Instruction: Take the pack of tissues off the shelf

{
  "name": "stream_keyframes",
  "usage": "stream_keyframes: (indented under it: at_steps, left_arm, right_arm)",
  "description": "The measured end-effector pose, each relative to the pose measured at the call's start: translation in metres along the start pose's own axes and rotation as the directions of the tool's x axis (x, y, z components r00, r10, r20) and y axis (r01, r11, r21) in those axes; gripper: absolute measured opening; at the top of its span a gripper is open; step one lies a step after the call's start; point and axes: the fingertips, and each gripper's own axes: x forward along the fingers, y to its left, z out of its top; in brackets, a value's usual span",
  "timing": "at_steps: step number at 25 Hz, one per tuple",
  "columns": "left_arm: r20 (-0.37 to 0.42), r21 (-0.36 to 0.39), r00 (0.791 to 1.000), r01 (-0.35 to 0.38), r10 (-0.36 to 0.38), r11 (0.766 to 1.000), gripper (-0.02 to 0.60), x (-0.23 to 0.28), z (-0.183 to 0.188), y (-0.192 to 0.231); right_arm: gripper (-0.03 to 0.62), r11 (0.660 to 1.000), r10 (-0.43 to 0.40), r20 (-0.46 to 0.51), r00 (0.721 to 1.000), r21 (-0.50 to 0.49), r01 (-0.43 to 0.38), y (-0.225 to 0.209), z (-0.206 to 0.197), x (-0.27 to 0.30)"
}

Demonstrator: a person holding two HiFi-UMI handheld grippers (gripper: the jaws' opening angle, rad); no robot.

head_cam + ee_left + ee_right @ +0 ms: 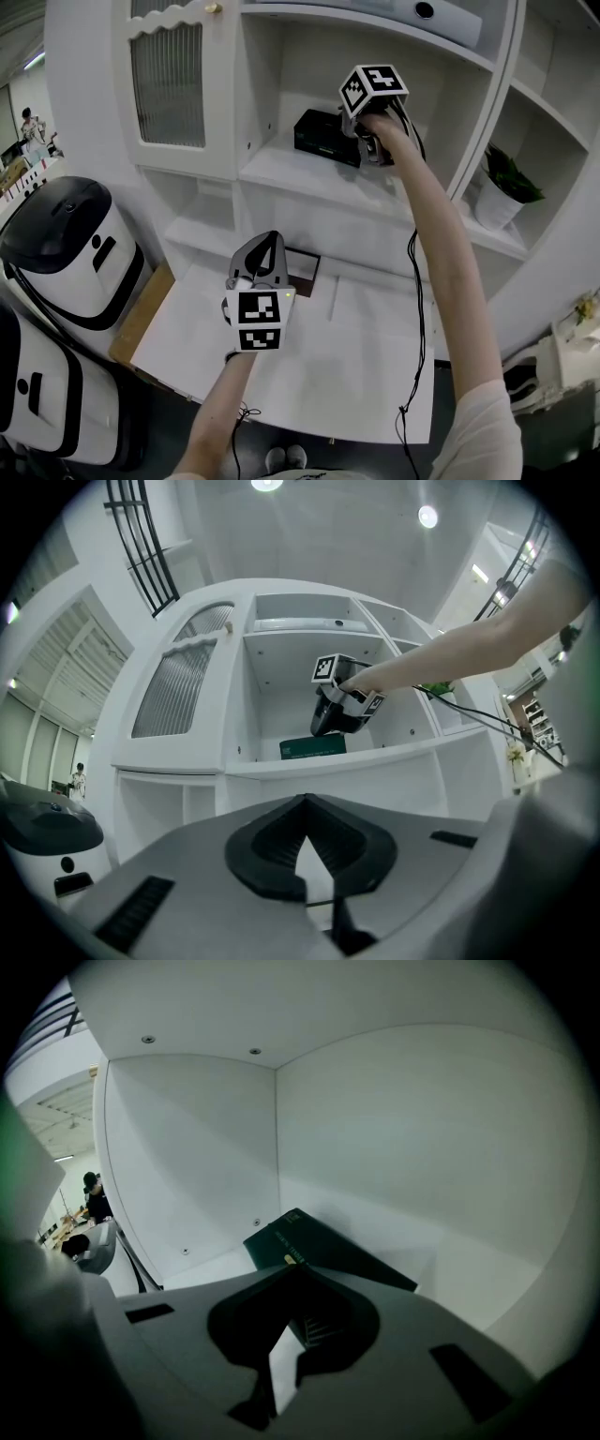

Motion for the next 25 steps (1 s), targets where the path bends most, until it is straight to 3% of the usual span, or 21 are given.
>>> stream_keyframes:
  at_steps: [8, 16, 25]
  left_arm:
    - [-0.001, 0.016, 1.0, -0.026, 0.026, 1.0, -0.002, -0.021, 0.004, 0.009]
    - [-0.021, 0.027, 0.998, -0.053, 0.054, 0.998, -0.002, -0.038, -0.001, 0.021]
    - [-0.019, 0.035, 0.999, -0.036, 0.036, 0.999, -0.002, -0.039, 0.002, 0.011]
  right_arm:
    - [0.002, 0.998, 0.034, -0.022, 0.999, -0.052, -0.036, 0.044, -0.001, 0.006]
    - [0.002, 1.0, 0.013, 0.064, 0.998, -0.018, -0.011, 0.037, -0.001, 0.004]
    - [0.003, 1.0, 0.012, 0.165, 0.986, 0.007, -0.013, 0.032, 0.001, -0.005]
